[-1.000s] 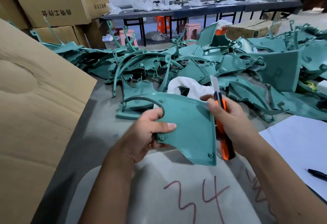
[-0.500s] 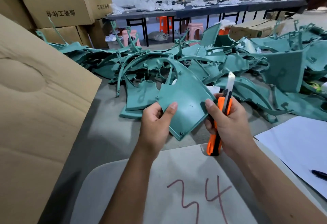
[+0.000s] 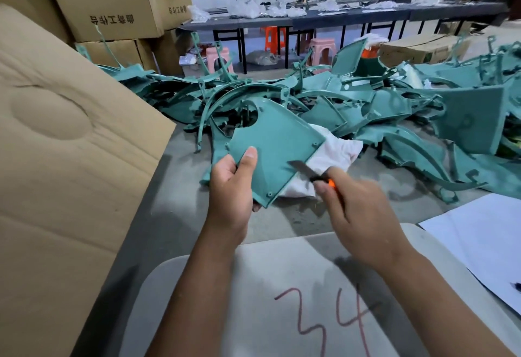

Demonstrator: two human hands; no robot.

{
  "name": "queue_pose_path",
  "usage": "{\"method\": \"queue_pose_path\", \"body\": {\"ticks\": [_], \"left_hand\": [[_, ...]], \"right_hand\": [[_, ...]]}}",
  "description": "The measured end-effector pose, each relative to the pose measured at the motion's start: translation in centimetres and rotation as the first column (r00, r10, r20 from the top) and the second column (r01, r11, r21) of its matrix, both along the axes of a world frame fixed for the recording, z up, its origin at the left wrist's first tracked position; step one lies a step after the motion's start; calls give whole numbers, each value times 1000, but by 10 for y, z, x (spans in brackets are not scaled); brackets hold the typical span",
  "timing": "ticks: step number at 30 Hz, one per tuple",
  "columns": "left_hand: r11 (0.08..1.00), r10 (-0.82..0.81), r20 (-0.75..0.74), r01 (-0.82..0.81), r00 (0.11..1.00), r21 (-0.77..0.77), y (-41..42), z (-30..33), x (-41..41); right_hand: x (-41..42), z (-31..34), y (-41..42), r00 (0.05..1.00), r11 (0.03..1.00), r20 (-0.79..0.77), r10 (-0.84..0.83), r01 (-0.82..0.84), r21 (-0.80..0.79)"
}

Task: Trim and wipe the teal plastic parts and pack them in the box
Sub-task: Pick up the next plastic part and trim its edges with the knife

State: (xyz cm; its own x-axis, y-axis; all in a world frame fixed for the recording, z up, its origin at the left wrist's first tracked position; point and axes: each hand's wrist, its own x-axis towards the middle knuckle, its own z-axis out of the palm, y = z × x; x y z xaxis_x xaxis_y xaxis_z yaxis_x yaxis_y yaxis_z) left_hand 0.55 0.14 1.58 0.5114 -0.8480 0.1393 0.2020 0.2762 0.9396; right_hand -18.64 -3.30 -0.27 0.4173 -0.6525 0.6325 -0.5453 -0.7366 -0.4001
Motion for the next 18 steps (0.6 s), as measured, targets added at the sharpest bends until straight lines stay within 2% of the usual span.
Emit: {"method": "queue_pose_path", "body": {"ticks": [3,5,6,8,10,12,14,18], "left_hand": [[998,-46,27,44,999,47,4,1,6],[999,-16,22,15,1000,39,6,2,10],[1000,3,20,-4,1000,31,7,3,12],[999,27,12,-27,1000,23,6,5,9],[999,32,-12,-32,999,8,5,7,4],[999,2,-53,-4,999,-33,4,7,-2],[999,-26,-68,23,997,-44,5,8,-4],[997,-82,-68,82,994,-3,11,10,7]], "right_hand": [[-11,2,-12,966,968,66,-251,248,47],[-17,4,-16,935,941,113,-337,331,66],[-17,4,-15,939,952,153,-307,303,49],[-11,8,-7,970,987,194,-144,154,-36],[2,7,4,993,994,118,18,-6,-107],[13,3,11,997,986,11,79,-76,-147],[16,3,12,999,984,-19,32,-35,-176],[3,7,-1,978,971,110,-179,194,-143]]}}
